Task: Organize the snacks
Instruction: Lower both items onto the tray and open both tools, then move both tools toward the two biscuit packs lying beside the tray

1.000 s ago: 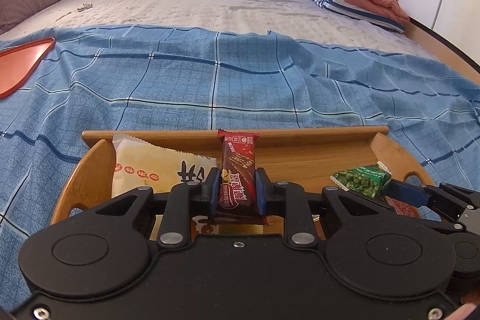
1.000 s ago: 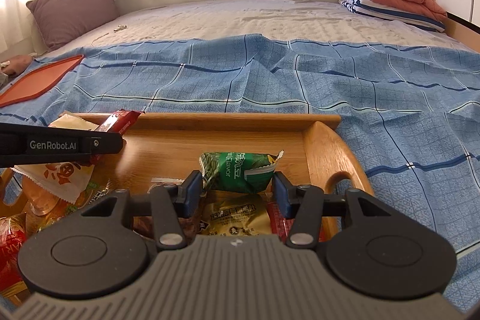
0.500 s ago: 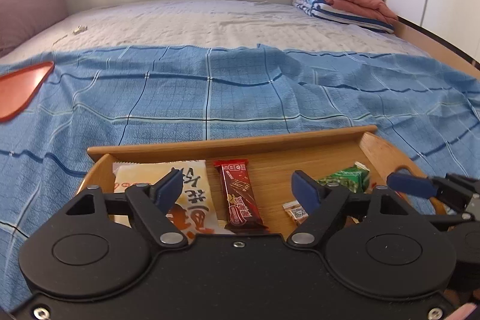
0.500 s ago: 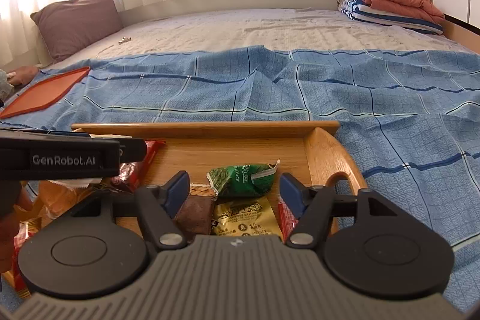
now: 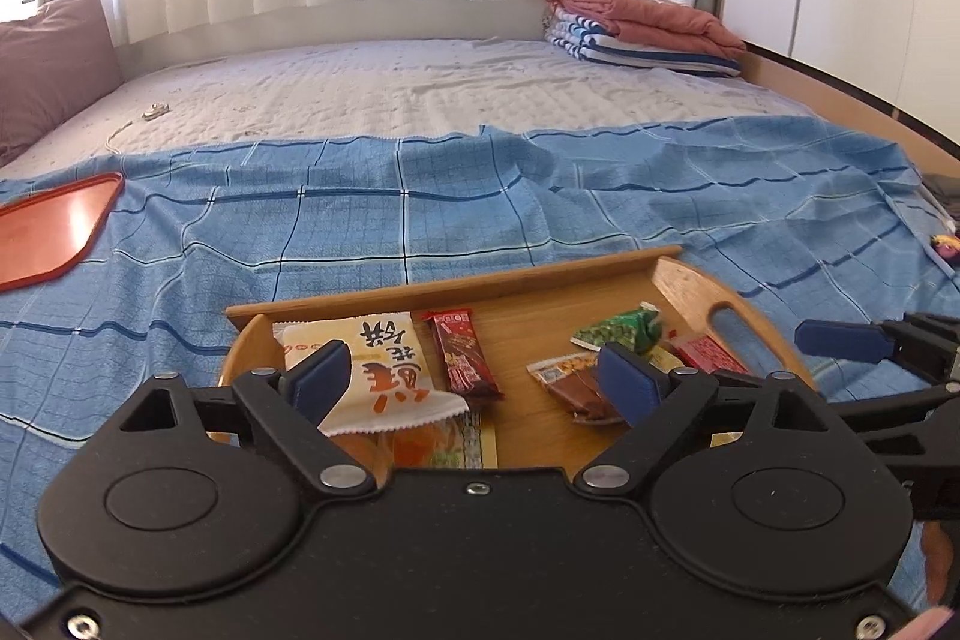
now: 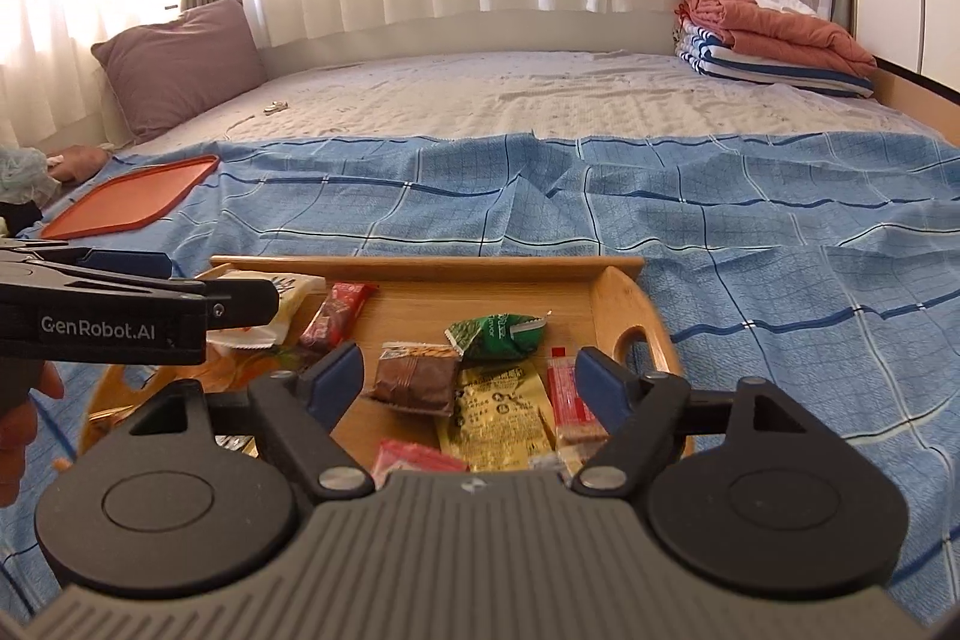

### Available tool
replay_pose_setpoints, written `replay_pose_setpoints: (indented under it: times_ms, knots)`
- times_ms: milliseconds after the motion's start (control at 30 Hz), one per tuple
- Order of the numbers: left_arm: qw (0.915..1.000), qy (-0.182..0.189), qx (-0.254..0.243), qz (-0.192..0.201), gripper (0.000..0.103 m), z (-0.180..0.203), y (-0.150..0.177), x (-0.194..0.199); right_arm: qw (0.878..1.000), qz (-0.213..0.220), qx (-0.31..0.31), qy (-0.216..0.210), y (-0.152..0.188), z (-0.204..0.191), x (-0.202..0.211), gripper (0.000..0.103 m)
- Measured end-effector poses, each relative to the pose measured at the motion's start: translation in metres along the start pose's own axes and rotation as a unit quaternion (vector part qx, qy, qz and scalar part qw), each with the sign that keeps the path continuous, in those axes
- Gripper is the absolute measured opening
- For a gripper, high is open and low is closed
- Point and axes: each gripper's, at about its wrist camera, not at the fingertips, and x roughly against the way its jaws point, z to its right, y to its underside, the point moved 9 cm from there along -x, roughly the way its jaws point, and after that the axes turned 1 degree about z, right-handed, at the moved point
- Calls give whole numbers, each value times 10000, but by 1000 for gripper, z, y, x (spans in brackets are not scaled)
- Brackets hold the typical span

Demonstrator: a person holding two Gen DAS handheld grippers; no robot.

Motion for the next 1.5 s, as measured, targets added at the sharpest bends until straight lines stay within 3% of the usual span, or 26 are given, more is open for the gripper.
replay_pose_setpoints:
  times_ms: [467, 933, 1167, 1500]
  knots:
    - [9993, 229, -246, 141, 93, 12, 38, 89, 9999, 87, -89, -92, 35, -14, 74, 90]
    - [9988, 400, -214, -206, 94, 28, 74, 131, 9999, -149, 47, 15, 98, -26, 114, 91]
    - [9956, 708, 23, -610, 94, 49, 93, 131, 9998, -2, 144, 139, 113, -22, 139, 92]
    - [9883, 683, 303, -1333, 94, 86, 119, 85, 9995, 24, 240, 194, 137, -14, 150, 93]
